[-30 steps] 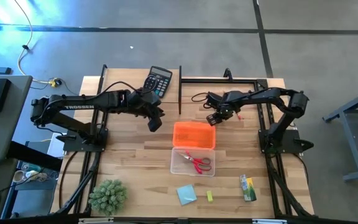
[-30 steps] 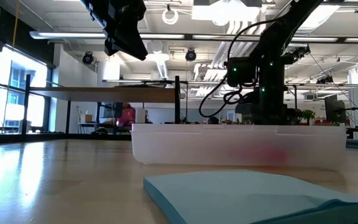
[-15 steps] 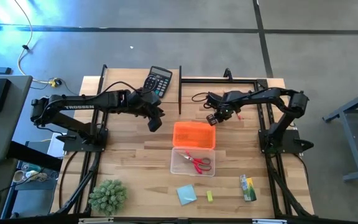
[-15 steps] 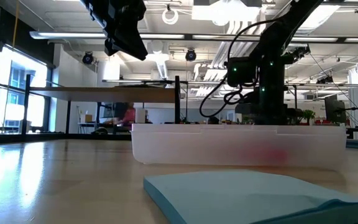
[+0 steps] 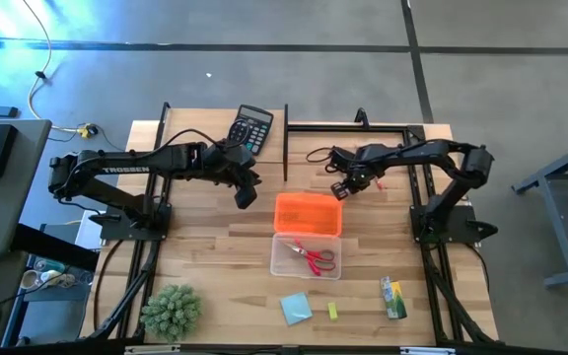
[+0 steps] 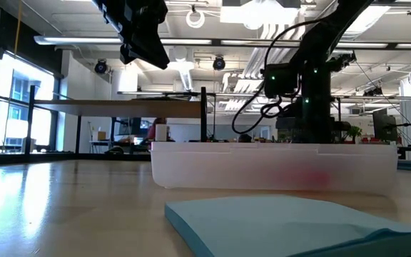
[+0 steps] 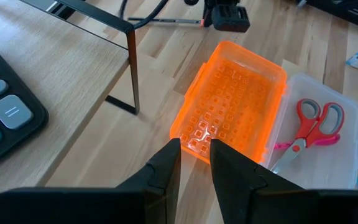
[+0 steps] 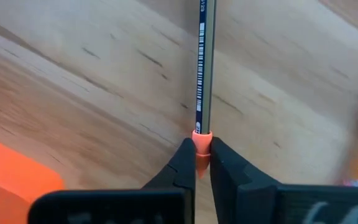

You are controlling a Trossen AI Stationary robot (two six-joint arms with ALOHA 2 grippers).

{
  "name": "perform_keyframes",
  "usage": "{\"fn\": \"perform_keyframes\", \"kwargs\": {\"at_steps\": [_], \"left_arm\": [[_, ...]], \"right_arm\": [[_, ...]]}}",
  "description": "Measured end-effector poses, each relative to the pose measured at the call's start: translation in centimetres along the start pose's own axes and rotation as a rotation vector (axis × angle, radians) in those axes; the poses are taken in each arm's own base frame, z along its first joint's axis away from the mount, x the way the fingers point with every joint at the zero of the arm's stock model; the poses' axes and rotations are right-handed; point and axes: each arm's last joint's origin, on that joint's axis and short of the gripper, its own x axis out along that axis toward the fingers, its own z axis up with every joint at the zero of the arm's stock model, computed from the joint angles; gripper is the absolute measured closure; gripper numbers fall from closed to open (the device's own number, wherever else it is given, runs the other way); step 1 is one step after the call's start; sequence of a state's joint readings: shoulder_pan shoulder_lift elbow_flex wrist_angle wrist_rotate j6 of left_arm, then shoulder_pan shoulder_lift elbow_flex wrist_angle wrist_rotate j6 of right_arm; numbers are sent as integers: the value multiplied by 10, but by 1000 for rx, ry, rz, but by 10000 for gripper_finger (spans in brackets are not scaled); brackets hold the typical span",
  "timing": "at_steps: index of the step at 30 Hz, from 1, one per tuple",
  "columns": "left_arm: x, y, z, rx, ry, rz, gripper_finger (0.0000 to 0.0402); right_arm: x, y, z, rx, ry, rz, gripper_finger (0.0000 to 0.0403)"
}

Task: Pack school essentials
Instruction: Put the black pencil into the supply box

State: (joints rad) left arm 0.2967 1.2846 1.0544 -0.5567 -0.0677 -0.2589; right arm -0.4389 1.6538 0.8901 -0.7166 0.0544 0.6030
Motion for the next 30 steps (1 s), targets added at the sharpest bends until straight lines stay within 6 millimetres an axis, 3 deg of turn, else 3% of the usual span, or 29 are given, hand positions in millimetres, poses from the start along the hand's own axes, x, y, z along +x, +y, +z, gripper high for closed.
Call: {"fn": "perform_keyframes", "kwargs": {"at_steps": [6, 14, 23, 30], "left_arm": [[0, 0, 0, -1, -1, 0, 326], [0, 0, 0, -2, -1, 0, 326], [0, 0, 0, -1, 0, 0, 326], [0, 0, 0, 0, 2, -8, 326]], "right_arm": [[-16, -2, -4, 10, -31, 24, 395], [-59, -1, -17, 20, -160, 132, 396], [-112, 6, -47, -34, -342, 320, 396], [-137, 28, -75, -188, -440, 494, 396]]}}
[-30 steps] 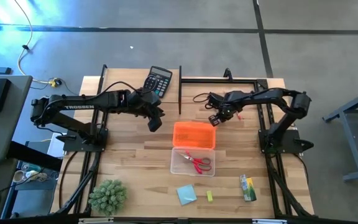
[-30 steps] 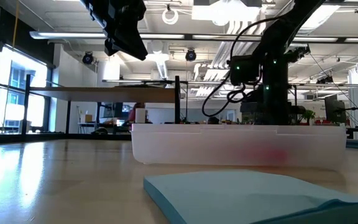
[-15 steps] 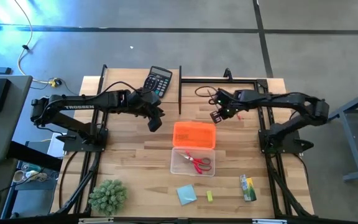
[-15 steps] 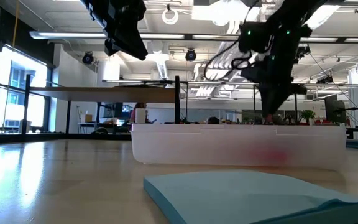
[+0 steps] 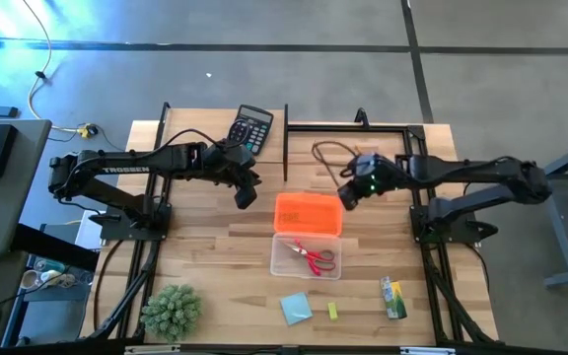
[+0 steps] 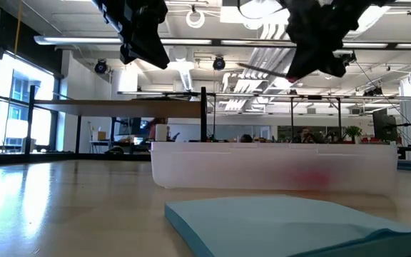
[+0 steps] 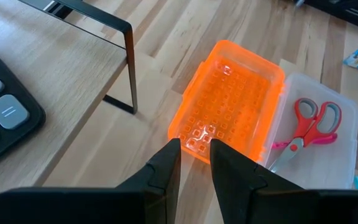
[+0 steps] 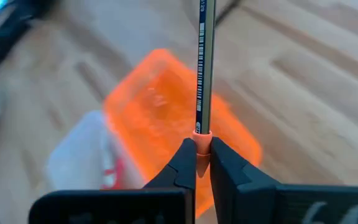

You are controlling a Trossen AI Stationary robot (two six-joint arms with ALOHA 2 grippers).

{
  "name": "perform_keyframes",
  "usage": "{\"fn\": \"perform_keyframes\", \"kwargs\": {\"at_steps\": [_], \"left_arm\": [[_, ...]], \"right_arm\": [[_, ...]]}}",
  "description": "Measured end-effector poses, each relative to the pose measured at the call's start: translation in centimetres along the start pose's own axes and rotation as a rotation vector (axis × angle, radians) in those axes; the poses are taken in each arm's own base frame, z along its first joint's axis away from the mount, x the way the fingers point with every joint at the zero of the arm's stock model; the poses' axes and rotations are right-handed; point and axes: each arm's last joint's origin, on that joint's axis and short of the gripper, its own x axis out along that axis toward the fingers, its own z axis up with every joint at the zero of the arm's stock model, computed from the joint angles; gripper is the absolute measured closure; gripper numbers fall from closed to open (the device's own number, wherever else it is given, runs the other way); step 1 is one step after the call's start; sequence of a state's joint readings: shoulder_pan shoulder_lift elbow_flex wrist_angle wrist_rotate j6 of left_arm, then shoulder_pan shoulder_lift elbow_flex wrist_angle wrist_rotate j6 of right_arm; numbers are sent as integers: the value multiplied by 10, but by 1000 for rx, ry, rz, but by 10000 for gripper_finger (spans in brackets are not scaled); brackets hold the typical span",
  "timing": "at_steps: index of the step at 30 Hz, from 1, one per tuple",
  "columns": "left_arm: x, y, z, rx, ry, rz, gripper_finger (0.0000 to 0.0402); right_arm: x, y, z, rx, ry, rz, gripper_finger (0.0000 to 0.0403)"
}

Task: Pack school essentials
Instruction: Put the black pencil into the supply box

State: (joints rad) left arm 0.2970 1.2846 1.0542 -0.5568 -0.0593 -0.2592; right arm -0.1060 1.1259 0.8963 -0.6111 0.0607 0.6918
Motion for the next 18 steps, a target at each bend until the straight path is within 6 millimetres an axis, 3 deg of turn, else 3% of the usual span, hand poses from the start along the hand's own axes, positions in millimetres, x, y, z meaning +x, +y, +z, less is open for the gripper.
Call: {"fn": "perform_keyframes", "kwargs": {"at_steps": [7, 14, 18], "left_arm": [[0, -1, 0, -2, 6, -17, 326], [0, -1, -2, 2, 22, -34, 326], [0, -2, -2, 1, 31, -56, 326]], "right_arm": [[3, 40, -31, -141, 67, 138, 396], [20, 73, -61, -183, 151, 229, 396], [25, 93, -64, -207, 198, 196, 396]]}}
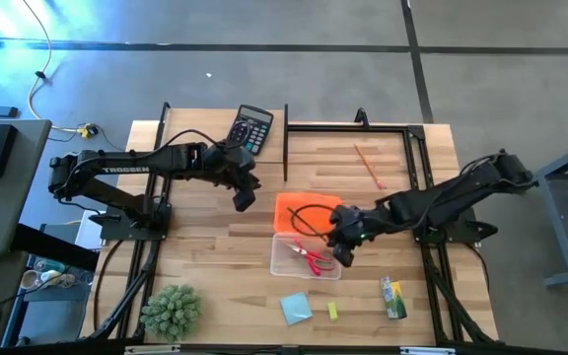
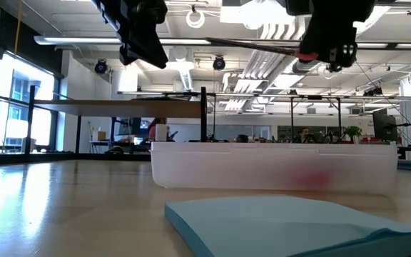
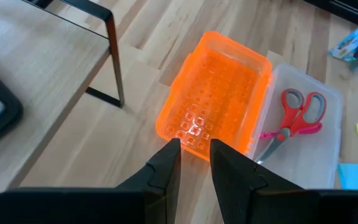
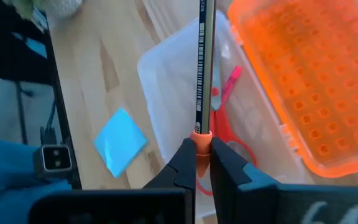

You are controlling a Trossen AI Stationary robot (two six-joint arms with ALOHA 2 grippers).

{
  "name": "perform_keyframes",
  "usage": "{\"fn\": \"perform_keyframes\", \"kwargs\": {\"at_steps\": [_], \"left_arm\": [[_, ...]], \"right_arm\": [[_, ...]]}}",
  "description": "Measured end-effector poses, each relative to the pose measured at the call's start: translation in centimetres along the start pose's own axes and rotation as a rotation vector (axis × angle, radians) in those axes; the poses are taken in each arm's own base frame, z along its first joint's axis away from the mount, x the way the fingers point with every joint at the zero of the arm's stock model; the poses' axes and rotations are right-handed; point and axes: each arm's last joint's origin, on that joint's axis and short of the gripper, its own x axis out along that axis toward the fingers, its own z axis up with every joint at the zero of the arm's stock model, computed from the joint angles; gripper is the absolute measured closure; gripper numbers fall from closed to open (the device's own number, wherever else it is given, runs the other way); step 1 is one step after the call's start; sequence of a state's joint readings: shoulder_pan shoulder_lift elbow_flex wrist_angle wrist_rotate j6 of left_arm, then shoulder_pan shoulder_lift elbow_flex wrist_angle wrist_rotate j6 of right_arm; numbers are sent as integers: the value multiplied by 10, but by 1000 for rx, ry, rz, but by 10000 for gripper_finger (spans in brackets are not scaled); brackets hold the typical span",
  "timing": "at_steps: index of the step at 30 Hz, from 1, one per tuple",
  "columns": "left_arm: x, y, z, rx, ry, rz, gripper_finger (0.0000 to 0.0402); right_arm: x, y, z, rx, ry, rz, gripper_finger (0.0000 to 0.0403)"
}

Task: Pack school essentials
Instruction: Put the black pencil into the supply box

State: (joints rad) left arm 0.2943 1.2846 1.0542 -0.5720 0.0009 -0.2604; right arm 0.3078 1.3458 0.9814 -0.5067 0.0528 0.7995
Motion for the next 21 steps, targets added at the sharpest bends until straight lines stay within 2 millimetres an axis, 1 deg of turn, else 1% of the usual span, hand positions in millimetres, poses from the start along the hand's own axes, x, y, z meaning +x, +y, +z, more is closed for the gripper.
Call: {"fn": "perform_keyframes", "kwargs": {"at_steps": [3, 8, 15, 21], "left_arm": [[0, 0, 0, 1, 5, -17, 326], [0, 0, 0, 2, 6, -17, 326], [0, -1, 0, 2, 7, -17, 326], [0, -1, 0, 2, 7, -17, 326]], "right_arm": [[3, 11, 6, -63, 72, -63, 396], [16, 14, 8, -180, 233, -192, 396], [46, 18, 10, -353, 366, -159, 396], [67, 15, 13, -378, 438, -189, 394]]}}
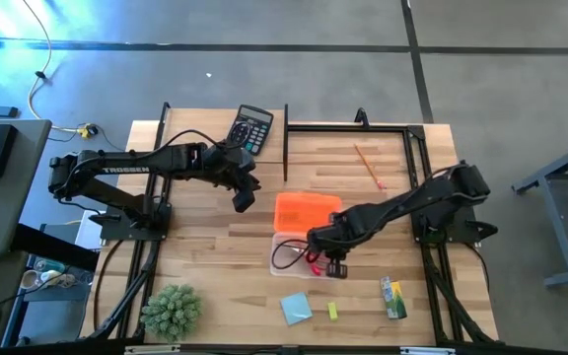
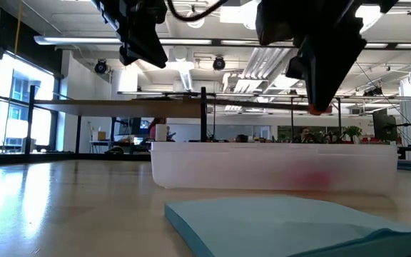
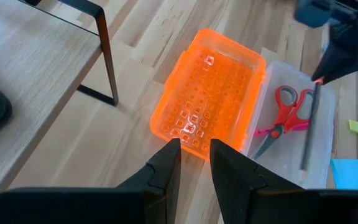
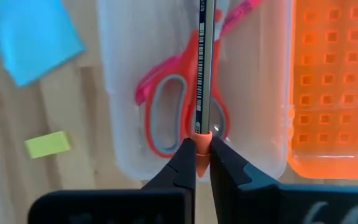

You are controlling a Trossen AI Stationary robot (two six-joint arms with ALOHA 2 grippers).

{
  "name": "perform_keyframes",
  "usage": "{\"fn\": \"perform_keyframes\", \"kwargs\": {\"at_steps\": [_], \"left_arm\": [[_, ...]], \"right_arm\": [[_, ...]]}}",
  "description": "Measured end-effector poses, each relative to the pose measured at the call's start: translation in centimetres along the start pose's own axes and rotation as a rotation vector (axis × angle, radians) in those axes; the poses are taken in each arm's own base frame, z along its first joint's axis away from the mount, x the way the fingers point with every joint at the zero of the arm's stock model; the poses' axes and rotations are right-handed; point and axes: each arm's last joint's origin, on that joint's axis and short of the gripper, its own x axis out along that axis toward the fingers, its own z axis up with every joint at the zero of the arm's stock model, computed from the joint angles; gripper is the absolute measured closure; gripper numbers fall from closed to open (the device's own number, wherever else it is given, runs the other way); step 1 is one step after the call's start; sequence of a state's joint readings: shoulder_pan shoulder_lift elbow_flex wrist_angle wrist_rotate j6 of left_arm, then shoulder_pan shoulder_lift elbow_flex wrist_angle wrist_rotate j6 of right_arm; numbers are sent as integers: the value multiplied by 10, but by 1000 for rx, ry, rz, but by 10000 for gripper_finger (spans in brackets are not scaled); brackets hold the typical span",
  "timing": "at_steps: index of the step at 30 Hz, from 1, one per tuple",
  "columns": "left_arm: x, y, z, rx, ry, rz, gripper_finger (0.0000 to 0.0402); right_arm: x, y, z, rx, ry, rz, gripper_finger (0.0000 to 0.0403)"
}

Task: Pack school essentials
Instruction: Put the black pencil into the supply box, then put the orange pencil into the supply box

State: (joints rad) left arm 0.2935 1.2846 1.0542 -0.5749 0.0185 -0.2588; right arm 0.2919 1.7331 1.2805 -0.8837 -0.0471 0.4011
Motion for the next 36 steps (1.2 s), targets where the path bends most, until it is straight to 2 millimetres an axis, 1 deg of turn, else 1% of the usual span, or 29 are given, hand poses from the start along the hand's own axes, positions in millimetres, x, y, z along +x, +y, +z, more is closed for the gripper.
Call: {"fn": "perform_keyframes", "kwargs": {"at_steps": [6, 12, 20, 23, 30, 33, 36], "left_arm": [[0, 0, 0, 0, 0, 0, 326], [0, 0, 0, 0, 1, 0, 326], [0, 0, 0, 0, 2, 1, 326], [0, 0, 0, 0, 2, 1, 326], [0, 0, 0, 18, 4, 2, 326], [0, 0, 0, 26, 4, 2, 326], [0, 0, 0, 26, 4, 2, 326]], "right_arm": [[17, -10, 3, 52, 82, -18, 392], [20, -13, 3, 92, 106, -8, 392], [19, -24, 7, 139, 113, 18, 388], [19, -26, 8, 146, 112, 18, 371], [19, -26, 8, 140, 114, 17, 306], [19, -26, 8, 148, 115, 15, 291], [19, -27, 8, 166, 116, 14, 286]]}}
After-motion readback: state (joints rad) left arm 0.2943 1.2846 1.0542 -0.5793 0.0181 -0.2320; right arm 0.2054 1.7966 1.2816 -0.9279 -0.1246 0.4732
